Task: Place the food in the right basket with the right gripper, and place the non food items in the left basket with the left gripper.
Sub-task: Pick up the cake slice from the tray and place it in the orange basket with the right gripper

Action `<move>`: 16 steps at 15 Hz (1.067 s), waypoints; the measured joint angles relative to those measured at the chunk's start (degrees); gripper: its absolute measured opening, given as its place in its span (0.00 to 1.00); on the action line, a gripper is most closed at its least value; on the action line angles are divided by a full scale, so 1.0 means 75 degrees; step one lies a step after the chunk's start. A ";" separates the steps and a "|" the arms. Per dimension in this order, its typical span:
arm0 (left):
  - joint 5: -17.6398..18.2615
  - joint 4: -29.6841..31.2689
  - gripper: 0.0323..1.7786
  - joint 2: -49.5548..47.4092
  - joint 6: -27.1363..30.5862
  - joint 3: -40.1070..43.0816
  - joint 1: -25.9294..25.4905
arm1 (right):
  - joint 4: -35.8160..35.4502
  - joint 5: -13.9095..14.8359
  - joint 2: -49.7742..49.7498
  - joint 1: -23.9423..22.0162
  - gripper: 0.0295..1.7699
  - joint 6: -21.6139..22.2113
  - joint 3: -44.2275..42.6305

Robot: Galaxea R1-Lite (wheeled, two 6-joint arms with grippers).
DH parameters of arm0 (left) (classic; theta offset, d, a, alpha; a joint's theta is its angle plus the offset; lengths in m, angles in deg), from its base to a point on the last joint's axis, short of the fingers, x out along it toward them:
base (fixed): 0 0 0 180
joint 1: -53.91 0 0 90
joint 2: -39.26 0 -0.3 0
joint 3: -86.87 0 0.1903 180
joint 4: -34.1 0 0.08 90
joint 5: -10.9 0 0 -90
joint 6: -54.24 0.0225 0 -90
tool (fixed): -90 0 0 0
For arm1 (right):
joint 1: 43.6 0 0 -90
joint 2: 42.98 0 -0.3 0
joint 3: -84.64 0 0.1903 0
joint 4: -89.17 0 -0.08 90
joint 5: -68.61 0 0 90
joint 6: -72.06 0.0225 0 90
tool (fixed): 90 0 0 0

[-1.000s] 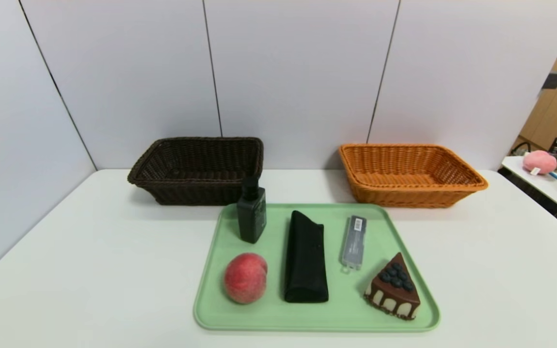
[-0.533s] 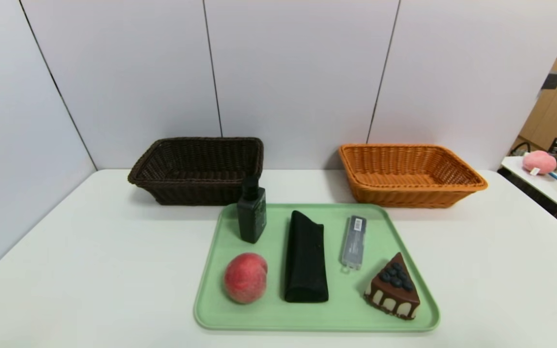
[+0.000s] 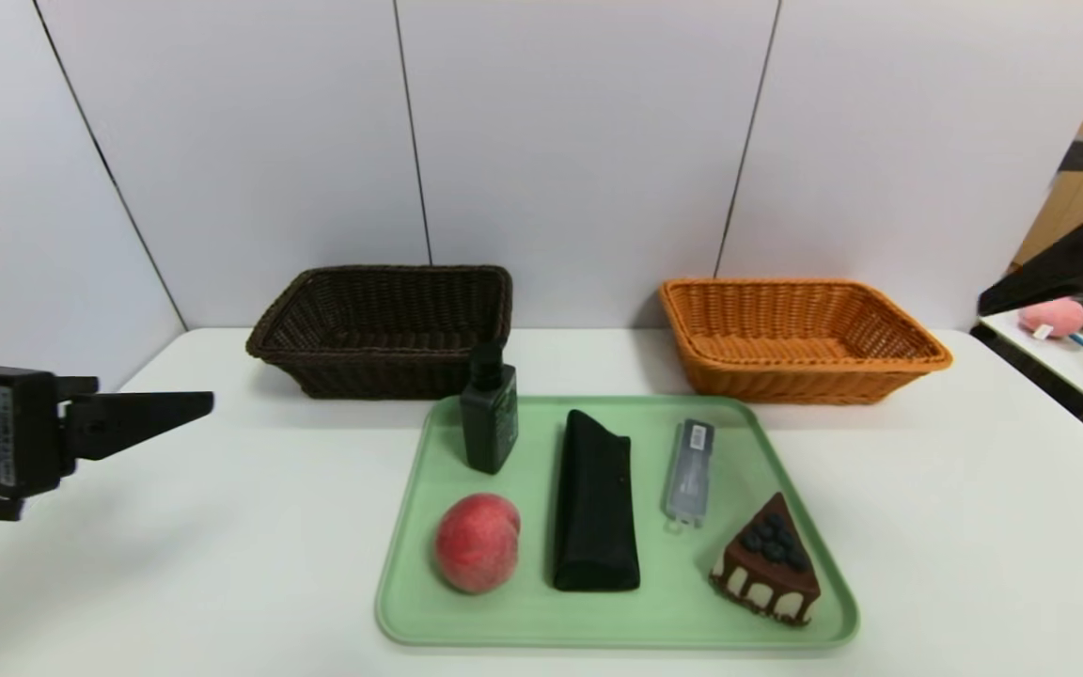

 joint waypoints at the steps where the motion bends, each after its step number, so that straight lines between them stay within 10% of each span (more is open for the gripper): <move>1: -0.0234 0.0033 0.95 0.0278 -0.0382 -0.0026 0.0421 | 0.0688 0.0003 0.0593 0.0444 0.97 0.0577 -0.0369; 6: -0.1122 -0.0059 0.95 0.1032 -0.1499 -0.0093 0.1801 | 0.1856 -0.0306 0.2635 0.1963 0.97 0.2870 -0.0894; 16: -0.1252 -0.0317 0.95 0.0764 -0.1518 0.0236 0.1898 | 0.1908 -0.0993 0.4704 0.2022 0.97 0.3186 -0.0920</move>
